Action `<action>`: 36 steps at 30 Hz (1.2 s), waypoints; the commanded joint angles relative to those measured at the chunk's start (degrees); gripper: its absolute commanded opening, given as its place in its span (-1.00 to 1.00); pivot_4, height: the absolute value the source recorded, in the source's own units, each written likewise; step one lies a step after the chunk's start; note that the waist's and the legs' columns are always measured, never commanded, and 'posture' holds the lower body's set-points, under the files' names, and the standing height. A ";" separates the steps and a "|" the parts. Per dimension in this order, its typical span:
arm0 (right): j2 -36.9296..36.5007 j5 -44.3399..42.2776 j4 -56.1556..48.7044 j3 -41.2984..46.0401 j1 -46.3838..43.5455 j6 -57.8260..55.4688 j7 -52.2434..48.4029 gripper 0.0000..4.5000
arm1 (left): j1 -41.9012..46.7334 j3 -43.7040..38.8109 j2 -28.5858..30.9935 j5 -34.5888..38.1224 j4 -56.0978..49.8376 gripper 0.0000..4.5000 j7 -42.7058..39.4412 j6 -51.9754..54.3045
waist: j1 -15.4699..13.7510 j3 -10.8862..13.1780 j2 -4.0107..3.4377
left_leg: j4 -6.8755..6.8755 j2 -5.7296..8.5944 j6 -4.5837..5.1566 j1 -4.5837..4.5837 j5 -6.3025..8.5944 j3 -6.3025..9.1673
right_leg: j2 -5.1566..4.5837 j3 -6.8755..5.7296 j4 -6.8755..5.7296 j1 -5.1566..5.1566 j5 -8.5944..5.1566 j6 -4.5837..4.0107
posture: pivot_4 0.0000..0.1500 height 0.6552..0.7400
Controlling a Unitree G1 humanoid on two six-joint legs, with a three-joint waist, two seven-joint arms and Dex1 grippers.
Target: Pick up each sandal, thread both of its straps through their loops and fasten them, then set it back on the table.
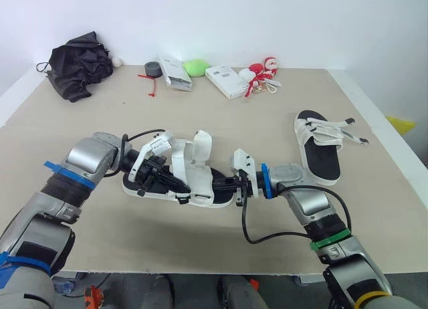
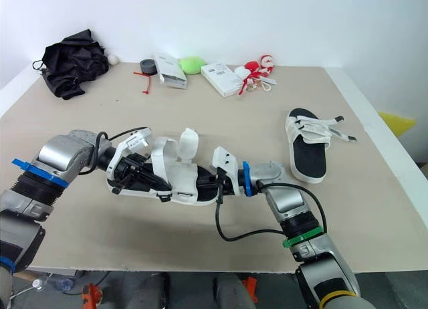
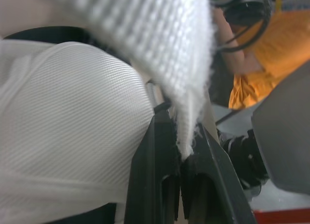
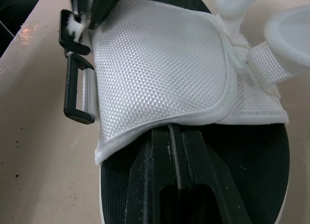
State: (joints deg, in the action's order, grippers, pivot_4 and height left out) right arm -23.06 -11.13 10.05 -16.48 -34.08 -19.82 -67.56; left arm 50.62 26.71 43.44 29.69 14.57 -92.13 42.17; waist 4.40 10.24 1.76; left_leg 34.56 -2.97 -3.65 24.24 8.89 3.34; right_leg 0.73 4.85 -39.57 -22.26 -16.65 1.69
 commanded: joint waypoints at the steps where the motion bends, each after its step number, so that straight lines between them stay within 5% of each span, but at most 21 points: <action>1: -0.06 1.16 1.70 -2.53 1.70 -1.60 -0.41 -1.00 | -1.34 3.21 3.25 -0.97 -4.00 -0.96 -0.37 -6.24 | 0.00 0.00 0.00 | 0.00 0.00 0.00 0.00 0.00 0.00 | 0.00 0.00 0.00 0.00 0.00 0.00 | 1.00 0.95; 6: 0.48 1.27 2.36 -2.65 1.02 -1.39 -0.56 -1.00 | -3.51 2.22 1.15 -6.19 -3.30 -0.96 0.24 -11.73 | 0.06 -0.01 -0.01 | -0.03 -0.02 0.01 -0.04 0.01 -0.01 | 0.02 0.00 0.00 -0.01 -0.02 -0.04 | 1.00 0.95; 9: 0.59 1.23 2.26 -2.68 0.92 -1.39 -0.63 -1.00 | -4.82 0.28 -0.98 -9.30 -1.40 -0.64 3.92 -16.04 | 0.03 -0.04 -0.06 | -0.02 -0.02 0.01 -0.05 0.01 -0.01 | 0.02 0.00 0.00 0.01 -0.02 -0.05 | 1.00 0.95; 15: 0.30 1.34 2.40 -2.64 0.91 -1.26 -1.01 -1.00 | -5.47 -4.58 -2.65 -6.88 -3.72 0.39 4.83 -11.50 | -0.12 -0.05 -0.08 | 0.05 0.04 0.24 -0.16 -0.15 0.01 | 0.01 0.03 0.00 0.17 0.12 -0.07 | 1.00 0.95; 18: 0.23 1.31 2.57 -2.59 0.68 -1.24 -1.21 -1.00 | -5.09 -8.31 -2.11 0.29 -8.26 0.89 4.24 0.58 | -0.10 -0.04 -0.08 | 0.07 0.06 0.29 -0.14 -0.20 0.01 | 0.01 0.05 0.00 0.17 0.19 -0.03 | 1.00 0.95; 29: 0.82 1.42 3.68 -2.87 -0.24 -0.70 -1.98 -1.00 | -4.66 -13.11 11.44 4.50 -16.02 0.89 0.24 11.27 | 0.16 -0.01 -0.07 | -0.13 0.03 0.28 -0.06 -0.20 0.02 | 0.04 0.04 0.00 0.00 0.10 -0.07 | 1.00 0.95; 36: 0.94 1.48 4.10 -2.94 -0.53 -0.45 -2.57 -1.00 | -11.43 -17.84 18.02 3.80 -17.13 0.89 2.08 8.95 | 0.21 0.02 -0.06 | -0.17 -0.01 0.28 -0.05 -0.18 0.00 | 0.05 0.02 0.00 -0.05 0.05 -0.14 | 1.00 0.95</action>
State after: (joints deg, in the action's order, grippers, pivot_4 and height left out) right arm -22.25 -11.02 12.34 -17.05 -35.61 -19.51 -69.90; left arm 40.62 10.86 61.20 33.71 -1.11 -91.24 52.69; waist 4.61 10.26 1.70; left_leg 34.40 -2.99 -3.37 24.19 8.70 3.34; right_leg 0.78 4.87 -39.56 -22.31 -16.60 1.55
